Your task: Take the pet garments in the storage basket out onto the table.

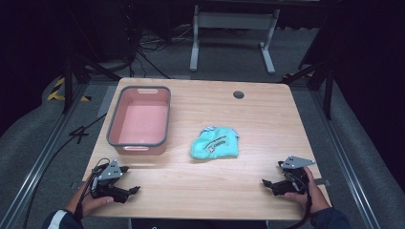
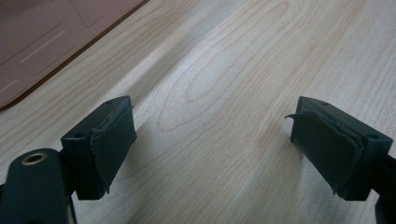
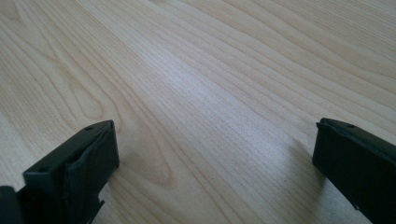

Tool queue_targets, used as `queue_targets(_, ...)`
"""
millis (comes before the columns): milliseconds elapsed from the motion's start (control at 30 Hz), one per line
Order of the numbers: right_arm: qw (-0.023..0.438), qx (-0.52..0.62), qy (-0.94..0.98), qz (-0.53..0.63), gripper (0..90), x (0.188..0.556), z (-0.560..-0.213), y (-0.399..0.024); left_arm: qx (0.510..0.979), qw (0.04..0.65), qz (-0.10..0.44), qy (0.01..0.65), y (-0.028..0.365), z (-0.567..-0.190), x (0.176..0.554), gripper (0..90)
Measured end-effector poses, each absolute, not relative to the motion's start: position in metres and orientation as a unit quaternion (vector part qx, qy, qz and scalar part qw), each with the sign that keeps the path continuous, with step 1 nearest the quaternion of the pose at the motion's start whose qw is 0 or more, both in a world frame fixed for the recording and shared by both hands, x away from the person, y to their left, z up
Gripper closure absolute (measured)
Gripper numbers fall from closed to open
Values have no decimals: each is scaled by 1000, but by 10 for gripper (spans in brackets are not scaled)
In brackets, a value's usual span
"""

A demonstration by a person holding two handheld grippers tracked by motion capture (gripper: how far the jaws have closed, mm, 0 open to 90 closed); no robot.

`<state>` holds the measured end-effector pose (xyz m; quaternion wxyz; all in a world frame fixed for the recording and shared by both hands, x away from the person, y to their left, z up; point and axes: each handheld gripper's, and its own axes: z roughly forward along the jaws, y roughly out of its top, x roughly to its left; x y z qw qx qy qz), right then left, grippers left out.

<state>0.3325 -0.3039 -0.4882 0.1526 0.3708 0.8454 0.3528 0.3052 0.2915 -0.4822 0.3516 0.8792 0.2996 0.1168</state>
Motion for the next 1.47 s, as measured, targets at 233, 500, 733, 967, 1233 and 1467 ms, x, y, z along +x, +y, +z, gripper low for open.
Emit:
queue_targets(233,153,371,845,353,6,333,-488,-304,878,352,111,304,291,-483,305,132)
queue_targets(500,152,371,845,353,6,332,-488,-304,877,353,112,305,291,-483,305,131)
queue_targets(733,152,372,845,354,6,332,-488,-304,878,353,112,305,291,-483,306,131)
queue_targets(967,152,370,846,353,6,333,-488,-304,877,352,111,307,290,-483,306,121)
queue_targets(1233,152,369,846,353,5,333,-488,-304,877,351,114,308,289,-483,307,120)
queue_targets(1467,152,369,846,353,6,333,-488,-304,877,351,114,309,289,-483,307,120)
